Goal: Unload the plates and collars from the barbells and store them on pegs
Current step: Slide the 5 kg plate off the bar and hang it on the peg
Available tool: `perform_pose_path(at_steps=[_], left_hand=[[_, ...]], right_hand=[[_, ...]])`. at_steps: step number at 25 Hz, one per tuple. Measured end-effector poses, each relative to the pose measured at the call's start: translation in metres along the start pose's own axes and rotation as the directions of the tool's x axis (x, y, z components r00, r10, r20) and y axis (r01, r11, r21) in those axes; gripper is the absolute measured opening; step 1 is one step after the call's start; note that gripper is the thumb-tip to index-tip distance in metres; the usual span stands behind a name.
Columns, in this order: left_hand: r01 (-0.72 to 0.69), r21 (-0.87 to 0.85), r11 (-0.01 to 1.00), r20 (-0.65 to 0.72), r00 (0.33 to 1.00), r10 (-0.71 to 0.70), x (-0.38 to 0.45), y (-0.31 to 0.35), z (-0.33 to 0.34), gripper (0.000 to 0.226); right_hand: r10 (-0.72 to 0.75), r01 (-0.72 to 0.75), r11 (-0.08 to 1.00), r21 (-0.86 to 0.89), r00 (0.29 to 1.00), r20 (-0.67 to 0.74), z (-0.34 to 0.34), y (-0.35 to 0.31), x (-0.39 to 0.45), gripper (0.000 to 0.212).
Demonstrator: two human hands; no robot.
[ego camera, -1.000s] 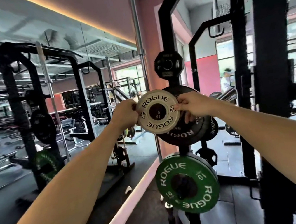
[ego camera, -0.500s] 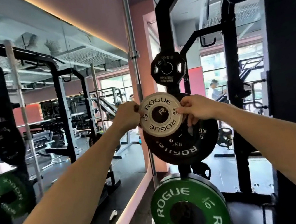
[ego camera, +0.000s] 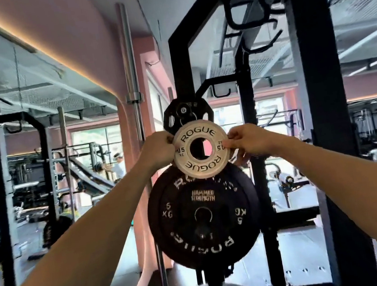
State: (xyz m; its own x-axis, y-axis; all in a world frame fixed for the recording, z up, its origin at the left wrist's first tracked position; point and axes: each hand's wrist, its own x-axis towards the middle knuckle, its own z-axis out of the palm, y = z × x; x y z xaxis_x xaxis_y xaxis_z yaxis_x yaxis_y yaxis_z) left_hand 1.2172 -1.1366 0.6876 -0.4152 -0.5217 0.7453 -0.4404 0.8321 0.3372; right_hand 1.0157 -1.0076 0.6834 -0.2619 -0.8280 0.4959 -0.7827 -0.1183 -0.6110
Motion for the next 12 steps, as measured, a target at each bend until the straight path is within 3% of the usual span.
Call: perform_pose_path(at_steps=[6,12], left_hand=[[-0.068,-0.171,0.983,-0.112,0.993,0.049,0.071,-0.004,-0.016,0.015],[-0.026,-0.292,0.956,-0.150,0.989,-0.019,0.123,-0.020,-0.002,0.013]], right_hand=[[-0.074,0.072,0.997,-0.031,0.993,-0.095,-0.024,-0.034,0.050,0.023],[-0.074,0.071,0.997,-0.029,0.988,-0.133,-0.023,-0.036,0.094,0.019]])
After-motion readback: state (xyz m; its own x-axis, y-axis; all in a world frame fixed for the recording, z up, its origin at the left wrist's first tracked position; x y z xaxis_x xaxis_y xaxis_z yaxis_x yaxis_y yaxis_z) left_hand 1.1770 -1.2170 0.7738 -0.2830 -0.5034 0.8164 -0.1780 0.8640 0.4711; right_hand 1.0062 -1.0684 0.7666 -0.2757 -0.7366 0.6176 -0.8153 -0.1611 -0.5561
